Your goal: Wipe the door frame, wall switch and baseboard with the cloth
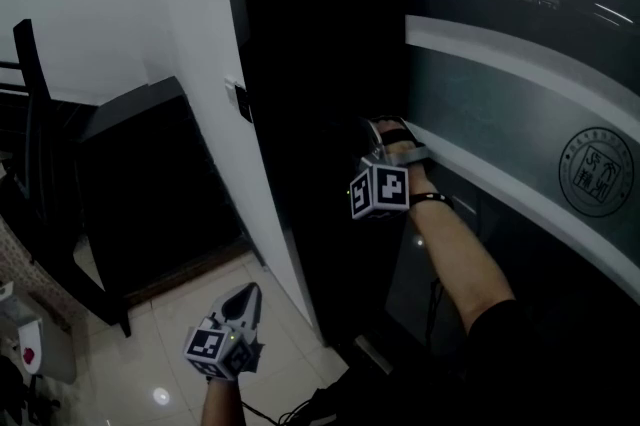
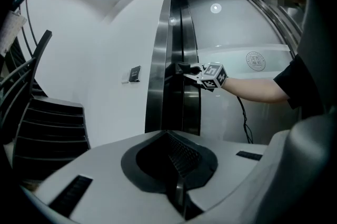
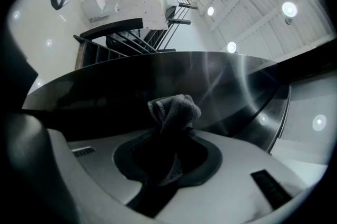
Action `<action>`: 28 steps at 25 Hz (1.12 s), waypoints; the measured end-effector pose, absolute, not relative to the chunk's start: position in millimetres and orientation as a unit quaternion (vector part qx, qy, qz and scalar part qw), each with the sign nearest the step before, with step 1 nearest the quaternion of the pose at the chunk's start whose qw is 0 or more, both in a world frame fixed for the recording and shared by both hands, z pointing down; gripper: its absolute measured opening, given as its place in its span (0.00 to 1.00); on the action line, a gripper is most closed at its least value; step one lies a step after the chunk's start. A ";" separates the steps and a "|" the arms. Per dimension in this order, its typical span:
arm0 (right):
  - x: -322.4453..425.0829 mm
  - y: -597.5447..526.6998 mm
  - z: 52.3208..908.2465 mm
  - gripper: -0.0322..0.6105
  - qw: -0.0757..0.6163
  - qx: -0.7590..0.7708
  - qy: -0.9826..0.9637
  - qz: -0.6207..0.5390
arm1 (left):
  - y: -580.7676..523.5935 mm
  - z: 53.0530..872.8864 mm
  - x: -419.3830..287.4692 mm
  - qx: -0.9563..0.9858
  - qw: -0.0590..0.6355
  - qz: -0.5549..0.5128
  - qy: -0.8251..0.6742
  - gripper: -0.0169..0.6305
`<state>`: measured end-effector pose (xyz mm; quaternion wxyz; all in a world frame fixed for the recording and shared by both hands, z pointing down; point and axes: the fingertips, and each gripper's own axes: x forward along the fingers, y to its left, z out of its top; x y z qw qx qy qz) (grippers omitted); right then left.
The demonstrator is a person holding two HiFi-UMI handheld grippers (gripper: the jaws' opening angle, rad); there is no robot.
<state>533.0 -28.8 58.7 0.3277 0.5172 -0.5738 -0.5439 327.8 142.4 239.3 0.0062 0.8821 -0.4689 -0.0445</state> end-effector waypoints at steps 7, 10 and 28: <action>535.5 -29.0 100.9 0.19 0.332 0.515 -0.590 -0.526 | 144.9 245.2 329.2 0.881 0.012 -0.046 -0.472 0.01; 536.0 -29.1 121.0 0.19 0.344 0.506 -0.594 -0.522 | 146.5 250.2 331.9 0.879 0.020 -0.049 -0.474 0.01; 537.9 -29.4 226.2 0.19 0.364 0.496 -0.623 -0.482 | 147.0 265.6 340.3 0.878 0.036 -0.029 -0.476 0.01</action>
